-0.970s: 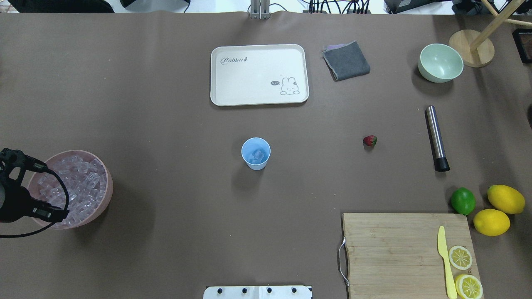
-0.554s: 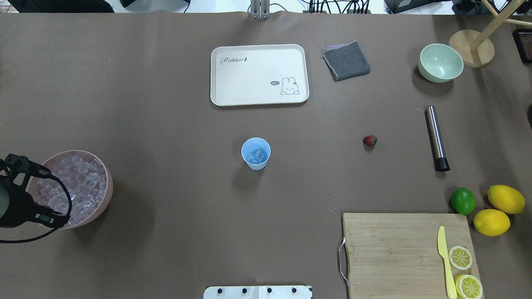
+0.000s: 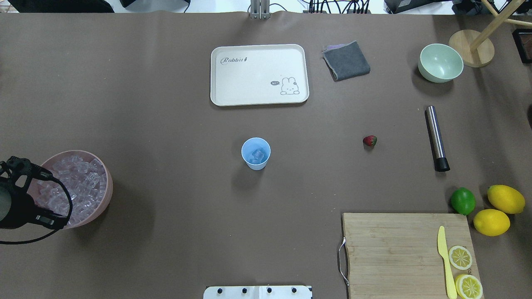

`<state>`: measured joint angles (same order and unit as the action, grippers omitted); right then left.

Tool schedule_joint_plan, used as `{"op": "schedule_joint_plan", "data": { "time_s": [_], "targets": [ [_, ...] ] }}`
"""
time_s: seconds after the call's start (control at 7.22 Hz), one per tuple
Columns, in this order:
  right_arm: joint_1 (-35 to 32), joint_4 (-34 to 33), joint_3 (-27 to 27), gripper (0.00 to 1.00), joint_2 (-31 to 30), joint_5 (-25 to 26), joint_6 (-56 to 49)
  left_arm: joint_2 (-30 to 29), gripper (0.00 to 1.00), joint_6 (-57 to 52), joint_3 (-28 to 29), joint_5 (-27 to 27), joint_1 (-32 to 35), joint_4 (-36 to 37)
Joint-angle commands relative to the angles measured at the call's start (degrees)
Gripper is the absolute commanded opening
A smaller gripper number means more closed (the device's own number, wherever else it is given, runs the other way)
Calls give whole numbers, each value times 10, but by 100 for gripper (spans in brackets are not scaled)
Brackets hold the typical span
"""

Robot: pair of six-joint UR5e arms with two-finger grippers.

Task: Mash ice and strawberries in cup
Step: 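Lower the left gripper into the ice and grasp cubes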

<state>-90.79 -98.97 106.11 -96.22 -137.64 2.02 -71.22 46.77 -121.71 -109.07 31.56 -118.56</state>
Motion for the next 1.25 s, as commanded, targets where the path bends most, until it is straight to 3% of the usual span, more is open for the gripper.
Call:
{"op": "schedule_joint_plan", "data": {
  "time_s": [0.0,1.11],
  "targets": [
    [-1,0,0,100,0,2,-1,0,63,0,1,0,-3,0],
    [0,8,0,100,1,3,0,-1,63,0,9,0,-11,0]
  ]
}}
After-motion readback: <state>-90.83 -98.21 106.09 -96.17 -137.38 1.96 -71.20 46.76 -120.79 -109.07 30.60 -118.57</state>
